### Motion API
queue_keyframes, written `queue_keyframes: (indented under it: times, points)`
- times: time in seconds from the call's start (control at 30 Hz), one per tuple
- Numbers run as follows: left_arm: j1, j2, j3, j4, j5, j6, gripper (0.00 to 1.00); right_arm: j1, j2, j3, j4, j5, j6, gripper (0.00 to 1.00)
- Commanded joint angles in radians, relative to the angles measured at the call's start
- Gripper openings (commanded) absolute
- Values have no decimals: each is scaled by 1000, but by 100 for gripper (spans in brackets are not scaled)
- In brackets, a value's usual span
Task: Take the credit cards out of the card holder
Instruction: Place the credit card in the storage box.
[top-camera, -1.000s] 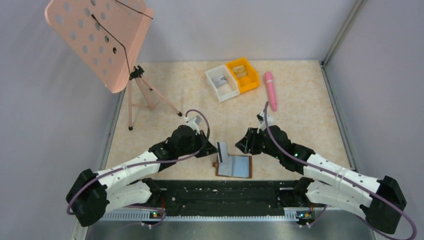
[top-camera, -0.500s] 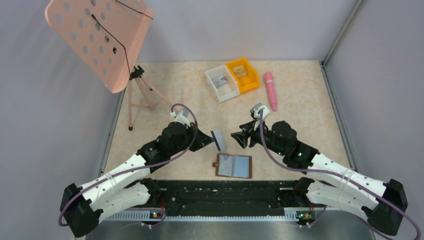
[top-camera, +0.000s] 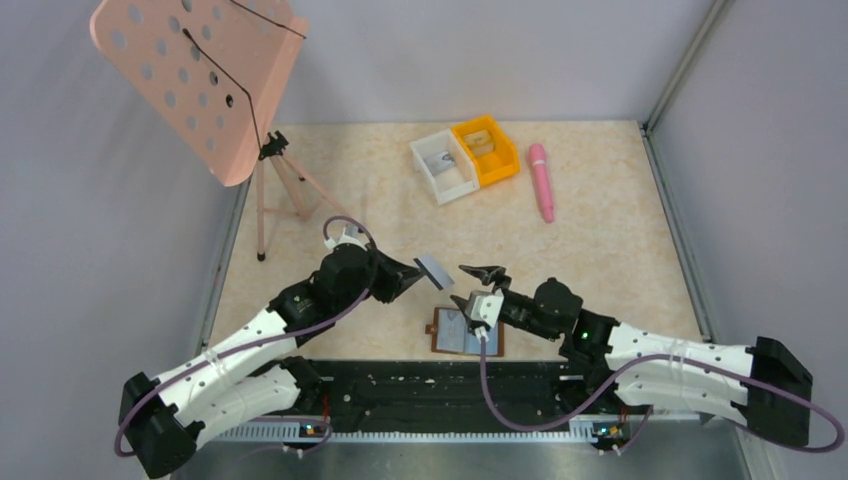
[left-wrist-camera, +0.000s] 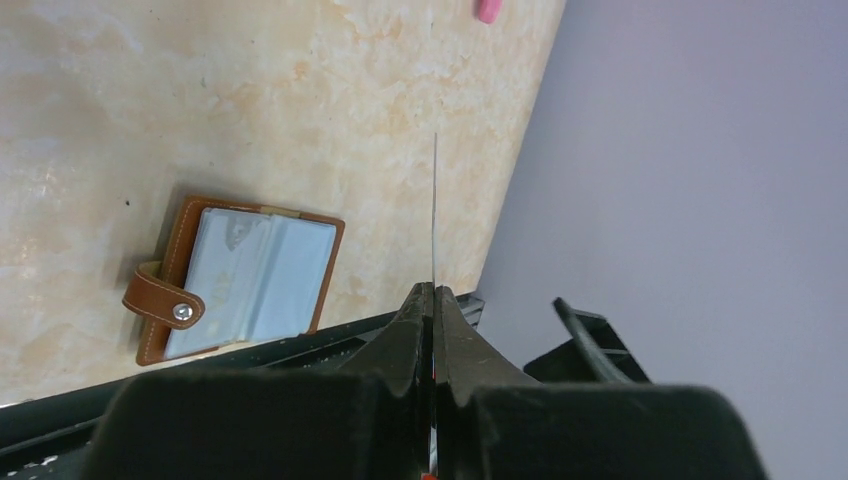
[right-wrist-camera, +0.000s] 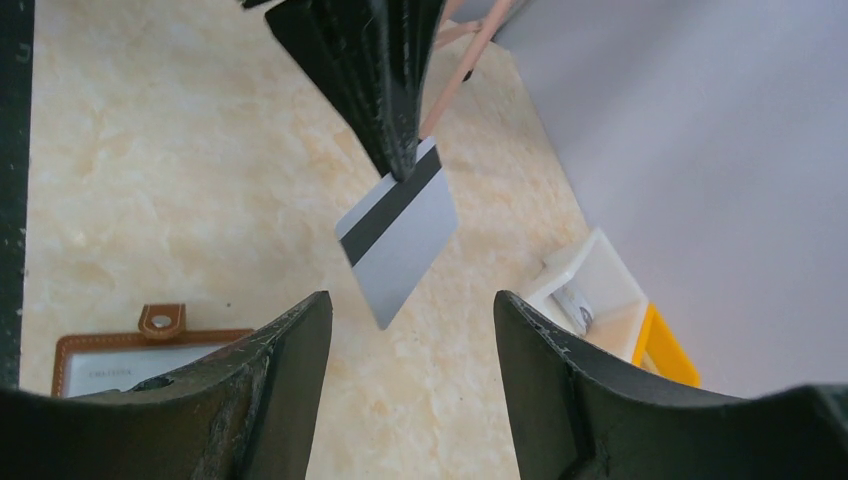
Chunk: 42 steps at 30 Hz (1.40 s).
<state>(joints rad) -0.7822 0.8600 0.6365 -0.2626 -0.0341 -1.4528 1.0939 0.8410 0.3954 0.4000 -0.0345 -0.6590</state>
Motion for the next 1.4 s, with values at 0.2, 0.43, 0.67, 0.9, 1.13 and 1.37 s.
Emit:
queue_keyframes:
  times: [0.2,0.43,0.67,0.9,1.13,1.37]
  points:
    - [3,-11,25,29,-4,-111,0,67,120,-17,177,94,-178,59]
    - [3,-7,25,54,29,-132,0,89,231,-12,282,183,-195,38]
    - [3,5,20,129,65,-92,0,93,250,-7,371,263,54,0]
    - [4,-54,7,276,9,343,60,64,182,230,-217,430,676,0]
    - [6,38,180,49,71,652,72,-282,62,235,-411,39,1096,0]
    - [6,103,212,82,315,767,76,-427,-63,238,-523,-223,1191,0]
